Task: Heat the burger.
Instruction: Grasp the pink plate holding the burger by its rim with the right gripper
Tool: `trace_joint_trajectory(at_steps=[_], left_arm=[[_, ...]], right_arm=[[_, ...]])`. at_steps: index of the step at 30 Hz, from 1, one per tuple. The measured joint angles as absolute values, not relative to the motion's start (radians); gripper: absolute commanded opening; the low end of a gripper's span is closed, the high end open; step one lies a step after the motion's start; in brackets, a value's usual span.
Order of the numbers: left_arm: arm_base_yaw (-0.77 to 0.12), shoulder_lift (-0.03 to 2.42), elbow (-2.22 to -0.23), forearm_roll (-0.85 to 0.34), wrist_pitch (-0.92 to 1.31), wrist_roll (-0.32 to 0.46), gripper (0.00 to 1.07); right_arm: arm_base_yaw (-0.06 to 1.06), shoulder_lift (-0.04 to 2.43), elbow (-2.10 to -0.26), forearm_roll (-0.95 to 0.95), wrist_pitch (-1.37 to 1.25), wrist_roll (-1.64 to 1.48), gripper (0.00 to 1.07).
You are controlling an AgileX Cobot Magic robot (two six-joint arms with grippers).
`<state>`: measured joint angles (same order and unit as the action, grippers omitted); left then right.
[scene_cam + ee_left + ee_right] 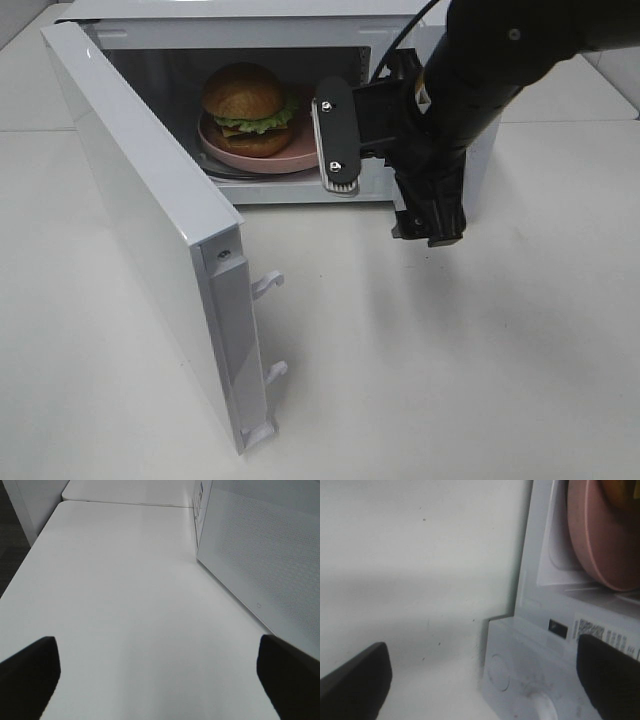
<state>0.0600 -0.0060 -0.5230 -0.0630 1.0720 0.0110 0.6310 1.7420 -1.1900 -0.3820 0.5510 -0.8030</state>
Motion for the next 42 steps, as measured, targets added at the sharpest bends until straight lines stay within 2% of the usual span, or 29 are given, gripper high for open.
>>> trace_joint_trajectory(at_steps=[19,42], left_arm=[[0.060,-0.006,-0.523,-0.063,1.072,0.011,1.00],[0.060,-0.006,-0.523,-0.063,1.072,0.011,1.00]], right_arm=[[0.643,1.952,-1.392,-0.389,0.420,-0.776,0.93],[0.652,2.200,-1.640,-0.382,0.408,-0.775,0.90]])
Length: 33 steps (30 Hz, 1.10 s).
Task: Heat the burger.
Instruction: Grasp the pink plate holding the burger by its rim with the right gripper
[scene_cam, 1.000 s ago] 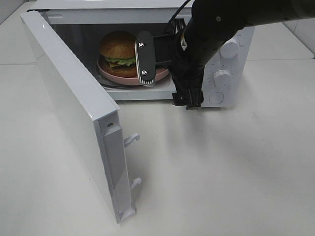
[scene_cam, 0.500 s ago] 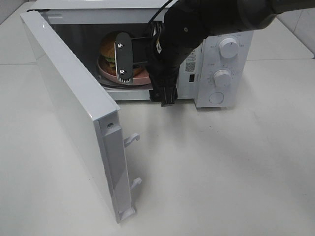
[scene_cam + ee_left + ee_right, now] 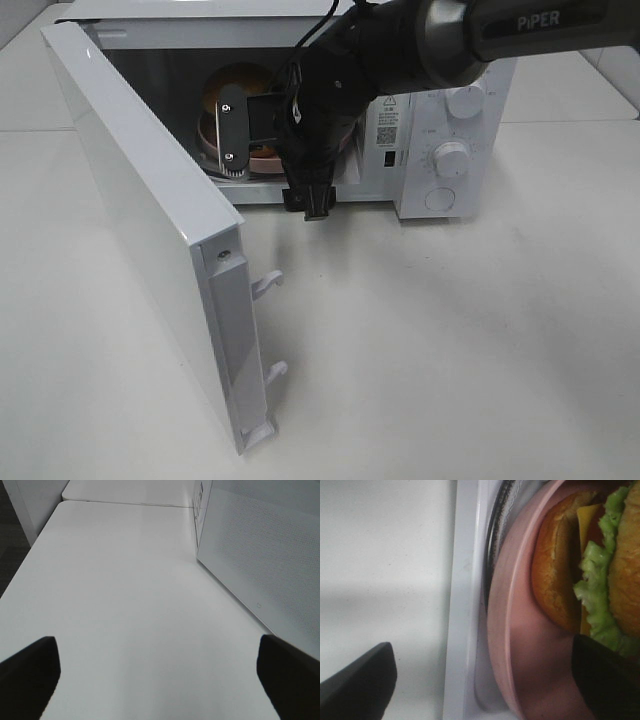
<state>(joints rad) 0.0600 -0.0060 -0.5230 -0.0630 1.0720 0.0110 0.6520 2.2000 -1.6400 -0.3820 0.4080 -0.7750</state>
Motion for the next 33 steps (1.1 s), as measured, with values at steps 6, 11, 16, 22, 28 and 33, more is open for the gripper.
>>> trace_joint_trajectory(at_steps=[6,11,16,22,28,33], left_arm=[[0.060,-0.006,-0.523,-0.063,1.072,0.011,1.00],[0.060,-0.006,-0.523,-0.063,1.072,0.011,1.00],[0.060,-0.006,-0.523,-0.063,1.072,0.011,1.00],[0.060,-0.006,-0.523,-0.063,1.072,0.011,1.00],[0.060,-0.006,-0.523,-0.063,1.072,0.011,1.00],[0.060,-0.006,-0.523,-0.063,1.072,0.011,1.00]], right_arm=[[0.647,2.252,-1.702,-0.367,0.409,-0.775,0.89],[0.634,2.287,-1.745,-0.362,0.409,-0.775,0.87],[0.622,2.311,-1.758,-0.362,0.409,-0.775,0.80],[0.620,2.329,-1.760,-0.340,0.409,-0.775,0.63],[0.620,2.341,-1.761,-0.327,0.407,-0.775,0.41],[0.619,2.341,-1.767,-0.324,0.398,-0.775,0.05]])
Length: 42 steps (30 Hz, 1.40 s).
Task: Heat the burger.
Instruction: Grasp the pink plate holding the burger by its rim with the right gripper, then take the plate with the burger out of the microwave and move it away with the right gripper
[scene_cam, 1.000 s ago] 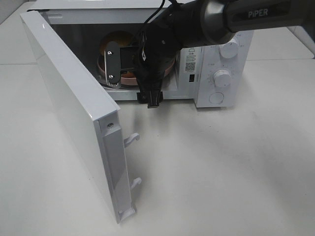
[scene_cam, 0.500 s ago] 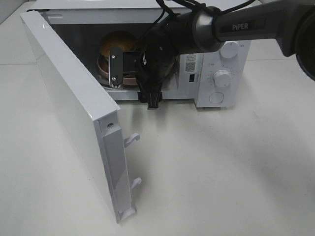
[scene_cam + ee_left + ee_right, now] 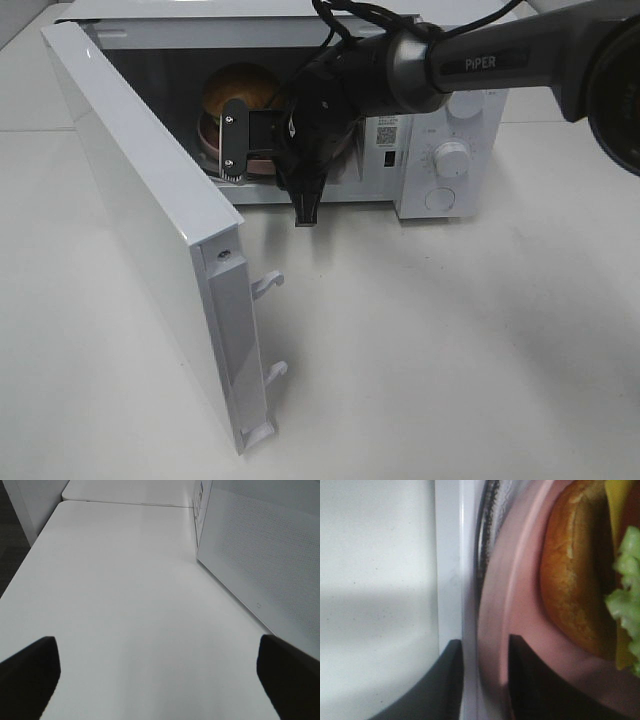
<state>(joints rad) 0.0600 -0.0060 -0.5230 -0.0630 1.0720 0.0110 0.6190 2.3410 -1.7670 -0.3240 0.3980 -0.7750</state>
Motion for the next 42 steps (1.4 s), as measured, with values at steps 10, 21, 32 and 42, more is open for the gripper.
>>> trace_joint_trajectory(at_steps=[10,21,32,42], left_arm=[[0.060,-0.006,-0.523,-0.063,1.072,0.011,1.00],[0.060,-0.006,-0.523,-0.063,1.072,0.011,1.00],[0.060,-0.006,-0.523,-0.063,1.072,0.011,1.00],[0.060,-0.006,-0.523,-0.063,1.072,0.011,1.00]], right_arm=[[0.639,2.325,-1.772,-0.326,0.424,-0.785,0.00],[0.666,2.292,-1.772,-0.278,0.539,-0.842,0.00],[0.671,2.182,-1.611,-0.258,0.493,-0.902,0.00],[0.672,2.092,-1.455,-0.258,0.401,-0.963,0.00]])
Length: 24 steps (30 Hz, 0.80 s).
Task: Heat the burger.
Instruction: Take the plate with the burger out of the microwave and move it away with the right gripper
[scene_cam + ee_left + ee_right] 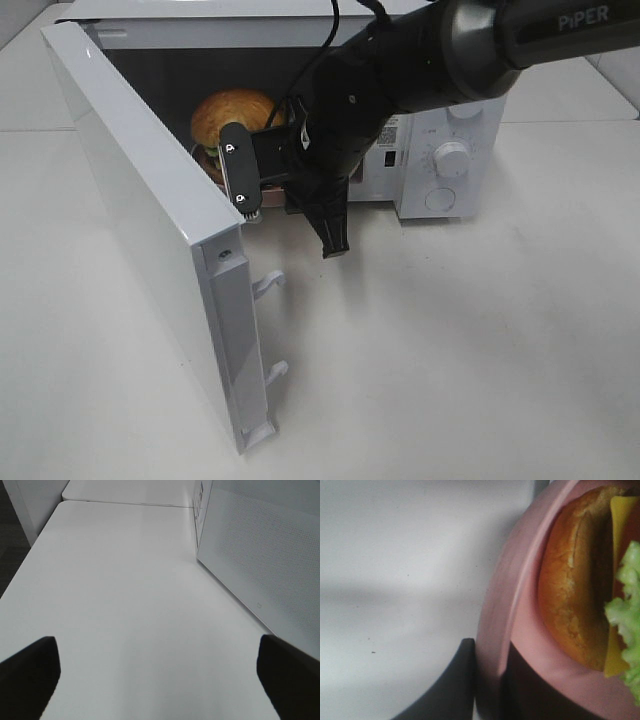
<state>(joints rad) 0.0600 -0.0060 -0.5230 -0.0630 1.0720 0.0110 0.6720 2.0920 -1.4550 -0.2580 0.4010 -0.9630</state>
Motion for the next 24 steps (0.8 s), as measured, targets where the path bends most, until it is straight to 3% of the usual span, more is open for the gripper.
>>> trace_joint_trajectory(at_steps=[24], left_arm=[[0.060,-0.006,-0.523,-0.063,1.072,0.011,1.00]], right_arm=[[0.673,1.820,-1.025,-0.346,0.093,-0.970,0.00]])
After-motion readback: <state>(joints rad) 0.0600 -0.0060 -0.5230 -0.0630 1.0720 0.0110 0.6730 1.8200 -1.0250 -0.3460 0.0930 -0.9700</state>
